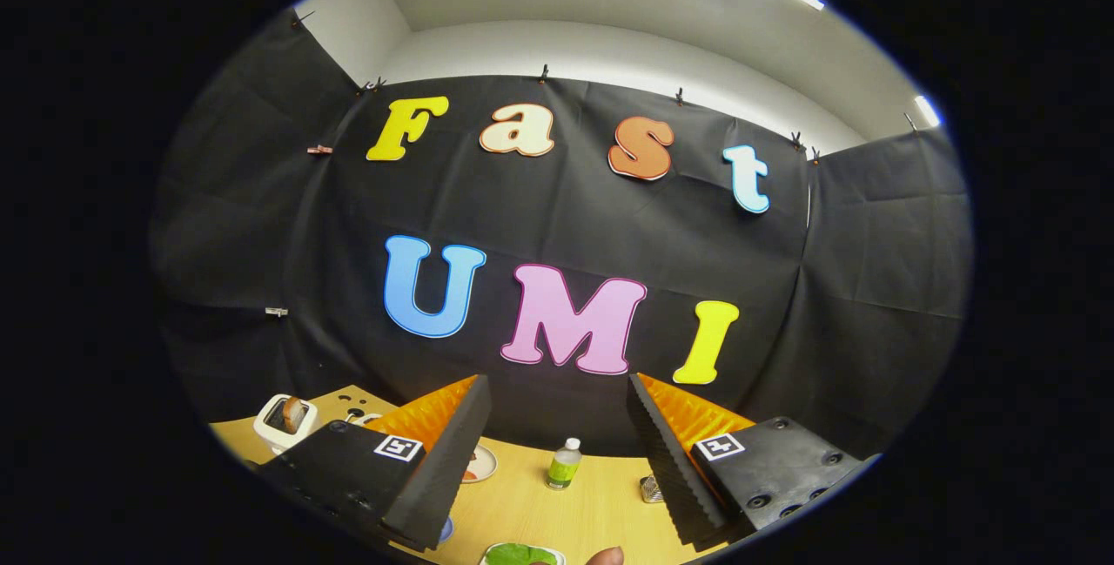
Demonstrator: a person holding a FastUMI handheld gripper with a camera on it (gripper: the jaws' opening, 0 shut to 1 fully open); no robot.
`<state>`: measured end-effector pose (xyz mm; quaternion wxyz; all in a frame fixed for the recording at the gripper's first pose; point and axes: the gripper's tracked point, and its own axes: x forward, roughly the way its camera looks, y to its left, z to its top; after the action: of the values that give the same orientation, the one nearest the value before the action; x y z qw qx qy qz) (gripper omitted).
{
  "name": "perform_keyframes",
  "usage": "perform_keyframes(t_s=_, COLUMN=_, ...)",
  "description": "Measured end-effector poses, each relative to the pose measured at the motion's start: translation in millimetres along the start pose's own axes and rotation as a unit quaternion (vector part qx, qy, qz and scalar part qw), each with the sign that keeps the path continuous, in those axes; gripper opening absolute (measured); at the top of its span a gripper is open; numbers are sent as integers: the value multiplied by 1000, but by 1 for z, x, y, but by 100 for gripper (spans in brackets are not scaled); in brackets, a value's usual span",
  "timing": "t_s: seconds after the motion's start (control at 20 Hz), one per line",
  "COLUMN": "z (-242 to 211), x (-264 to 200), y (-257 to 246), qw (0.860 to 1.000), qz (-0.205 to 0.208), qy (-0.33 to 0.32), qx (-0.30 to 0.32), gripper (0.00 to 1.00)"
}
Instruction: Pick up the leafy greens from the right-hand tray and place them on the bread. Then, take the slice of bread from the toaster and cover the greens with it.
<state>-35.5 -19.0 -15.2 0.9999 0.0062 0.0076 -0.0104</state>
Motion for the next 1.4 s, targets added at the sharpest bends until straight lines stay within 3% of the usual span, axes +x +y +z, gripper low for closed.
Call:
perform_keyframes(t_s=0.15, z=-5, x=-4, y=-2, qw=1000, qz=9, qy=0, qx=-2, gripper=97)
perform_keyframes(t_s=0.3, z=-25, x=-4, y=6, qw=999, qz=45, qy=17, qx=7, gripper=97)
perform_keyframes(t_s=0.65, z=-160, x=-19, y=28, qw=979, qz=134, qy=153, qx=-24, gripper=96)
perform_keyframes(t_s=1.05, z=-340, x=-49, y=51, qw=927, qz=192, qy=322, qx=-1, gripper=94)
perform_keyframes(t_s=1.4, z=-449, x=-71, y=60, qw=871, qz=232, qy=432, qx=-29, gripper=88)
